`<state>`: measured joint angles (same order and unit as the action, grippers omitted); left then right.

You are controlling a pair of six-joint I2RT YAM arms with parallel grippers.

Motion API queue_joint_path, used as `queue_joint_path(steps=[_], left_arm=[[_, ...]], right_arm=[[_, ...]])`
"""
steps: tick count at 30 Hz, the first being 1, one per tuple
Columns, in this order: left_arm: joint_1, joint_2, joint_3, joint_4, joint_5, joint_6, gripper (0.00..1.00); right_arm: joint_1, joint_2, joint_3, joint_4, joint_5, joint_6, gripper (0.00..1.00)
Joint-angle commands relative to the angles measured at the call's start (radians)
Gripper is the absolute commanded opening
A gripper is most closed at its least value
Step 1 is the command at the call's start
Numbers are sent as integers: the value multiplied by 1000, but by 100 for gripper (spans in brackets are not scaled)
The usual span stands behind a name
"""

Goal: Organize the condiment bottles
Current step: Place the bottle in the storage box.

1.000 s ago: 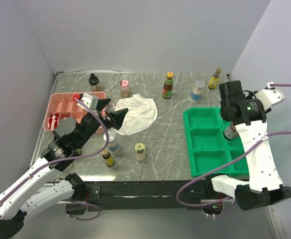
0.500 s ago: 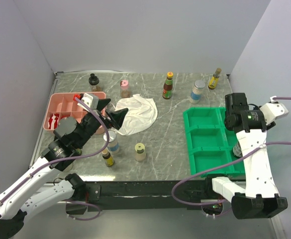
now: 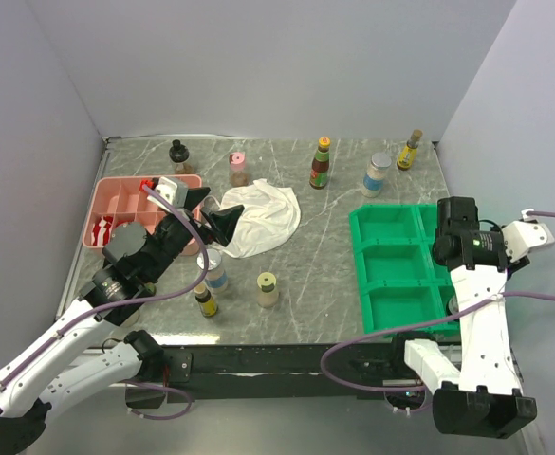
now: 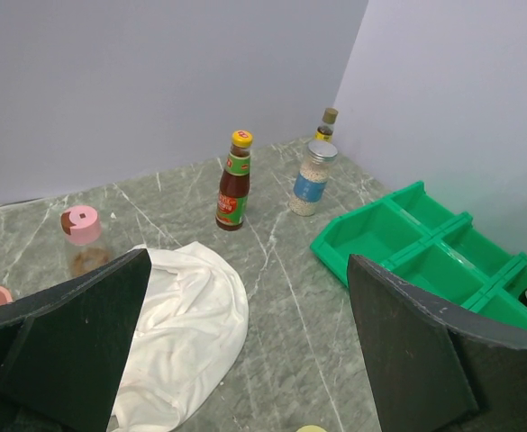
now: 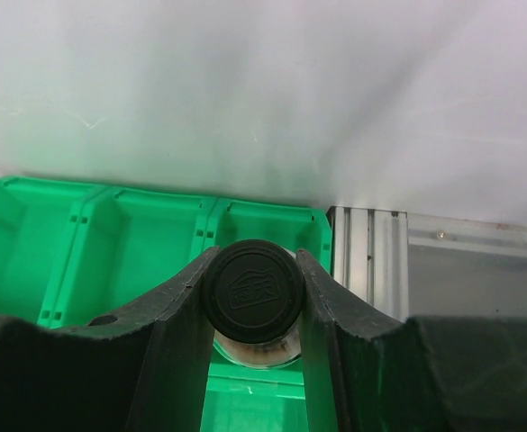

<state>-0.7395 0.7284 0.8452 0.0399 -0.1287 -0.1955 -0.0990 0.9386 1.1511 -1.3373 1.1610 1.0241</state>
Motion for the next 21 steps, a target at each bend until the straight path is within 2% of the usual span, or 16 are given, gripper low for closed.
queue_joint_path(steps=[1, 9, 17, 21], left_arm=[[-4, -6, 0, 23, -3, 16, 97], [-4, -6, -1, 25, -2, 14, 97], [-9, -1, 2, 21, 0, 14, 97], [-9, -3, 2, 23, 0, 14, 97]], right_arm=[[-30, -35, -40, 134, 117, -18, 0], [-87, -37, -122, 332, 111, -102, 0], [-148, 15, -113, 333, 111, -82, 2], [-150, 23, -129, 334, 105, -75, 8]])
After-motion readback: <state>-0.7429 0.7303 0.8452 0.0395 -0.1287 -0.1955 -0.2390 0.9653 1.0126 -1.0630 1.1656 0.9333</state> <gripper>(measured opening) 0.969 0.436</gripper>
